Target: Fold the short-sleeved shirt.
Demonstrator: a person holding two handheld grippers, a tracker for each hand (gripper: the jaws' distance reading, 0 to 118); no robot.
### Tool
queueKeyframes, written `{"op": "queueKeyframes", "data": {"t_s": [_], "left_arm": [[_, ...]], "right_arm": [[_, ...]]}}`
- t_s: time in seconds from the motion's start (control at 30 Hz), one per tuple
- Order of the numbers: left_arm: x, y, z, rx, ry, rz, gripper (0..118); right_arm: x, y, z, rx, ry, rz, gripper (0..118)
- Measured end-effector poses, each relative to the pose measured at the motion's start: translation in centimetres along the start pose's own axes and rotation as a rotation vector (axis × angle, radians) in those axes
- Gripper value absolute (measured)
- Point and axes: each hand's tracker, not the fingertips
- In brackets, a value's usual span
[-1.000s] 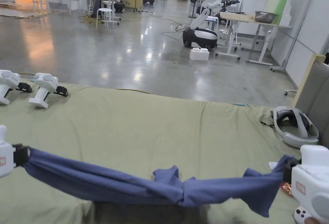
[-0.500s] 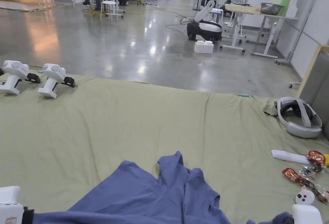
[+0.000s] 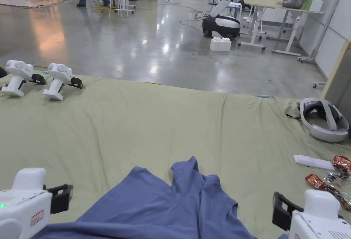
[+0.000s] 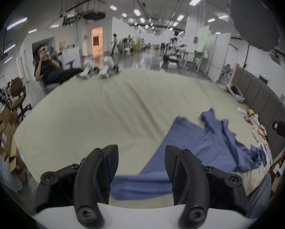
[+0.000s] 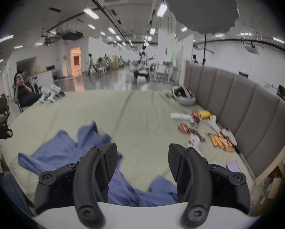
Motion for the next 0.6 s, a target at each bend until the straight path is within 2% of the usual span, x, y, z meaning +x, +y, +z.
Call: {"op": "queueKeyframes", "data": {"t_s": [0.17, 0.27, 0.33, 0.37, 0.4, 0.43, 0.5, 0.53, 0.6], "left_arm": [[5.4, 2.9, 2.2, 0.187, -0.025, -0.028, 68], [8.4, 3.9, 3.4, 0.281, -0.037, -0.043, 68], [9.9, 4.4, 4.0, 0.314, -0.05, -0.052, 65], [10.2, 4.3, 3.7, 0.329, -0.058, -0.055, 56], [10.7, 4.4, 3.8, 0.342, -0.066, -0.063, 40], [11.4, 4.5, 3.8, 0.343, -0.055, -0.069, 22], [12.0, 4.4, 3.6, 0.355, -0.061, -0.069, 18], [12.1, 4.3, 3.6, 0.354, -0.116, -0.068, 11], [12.6, 4.0, 3.6, 0.356, -0.099, -0.075, 3]], "right_arm": [[-4.4, 3.3, 1.1, 0.157, 0.038, -0.007, 71], [-6.8, 4.3, 1.5, 0.216, 0.052, 0.001, 67], [-8.0, 4.6, 1.8, 0.237, 0.057, 0.011, 54], [-8.5, 4.7, 1.9, 0.244, 0.054, 0.015, 37], [-9.0, 4.7, 1.9, 0.259, 0.051, 0.016, 26], [-9.4, 4.6, 2.0, 0.268, 0.048, 0.016, 21], [-9.6, 4.6, 2.3, 0.278, 0.056, 0.007, 12], [-9.7, 4.5, 2.2, 0.276, 0.064, -0.002, 11], [-9.8, 4.4, 2.1, 0.275, 0.071, -0.008, 7]]}}
